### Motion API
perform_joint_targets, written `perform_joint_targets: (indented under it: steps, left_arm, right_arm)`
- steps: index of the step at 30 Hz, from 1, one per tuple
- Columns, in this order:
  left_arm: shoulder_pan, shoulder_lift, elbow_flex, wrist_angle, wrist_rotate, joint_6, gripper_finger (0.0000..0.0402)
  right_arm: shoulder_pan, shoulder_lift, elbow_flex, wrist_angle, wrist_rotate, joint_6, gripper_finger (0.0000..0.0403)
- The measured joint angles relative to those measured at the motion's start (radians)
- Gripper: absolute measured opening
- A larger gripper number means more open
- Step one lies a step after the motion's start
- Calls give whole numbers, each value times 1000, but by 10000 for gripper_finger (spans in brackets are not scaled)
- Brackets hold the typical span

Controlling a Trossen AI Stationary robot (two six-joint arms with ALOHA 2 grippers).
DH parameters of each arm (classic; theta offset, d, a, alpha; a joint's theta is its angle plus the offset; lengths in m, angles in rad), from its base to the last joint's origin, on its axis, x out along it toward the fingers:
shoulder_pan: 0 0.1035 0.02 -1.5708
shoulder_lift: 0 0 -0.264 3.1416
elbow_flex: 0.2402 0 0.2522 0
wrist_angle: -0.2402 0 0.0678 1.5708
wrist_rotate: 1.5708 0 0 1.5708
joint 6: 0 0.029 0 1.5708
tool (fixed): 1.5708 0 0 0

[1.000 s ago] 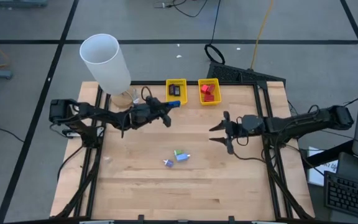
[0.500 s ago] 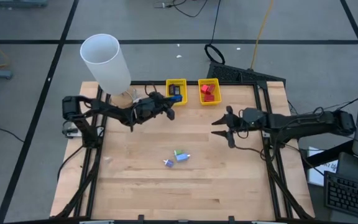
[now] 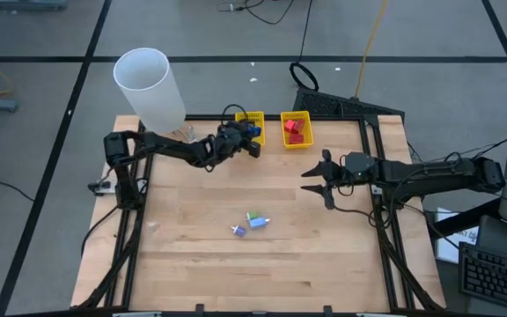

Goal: Pick & Place Office items
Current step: Put the blue digital clock into the left yellow bin, then put the light blue charger adapter into the right yellow bin

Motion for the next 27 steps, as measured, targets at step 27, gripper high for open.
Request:
perform_joint_targets:
  steps: [27]
  left_arm:
    - [14, 32, 16, -11, -1, -25, 162]
  right_arm:
    - [0, 0, -78, 82, 29, 7, 171]
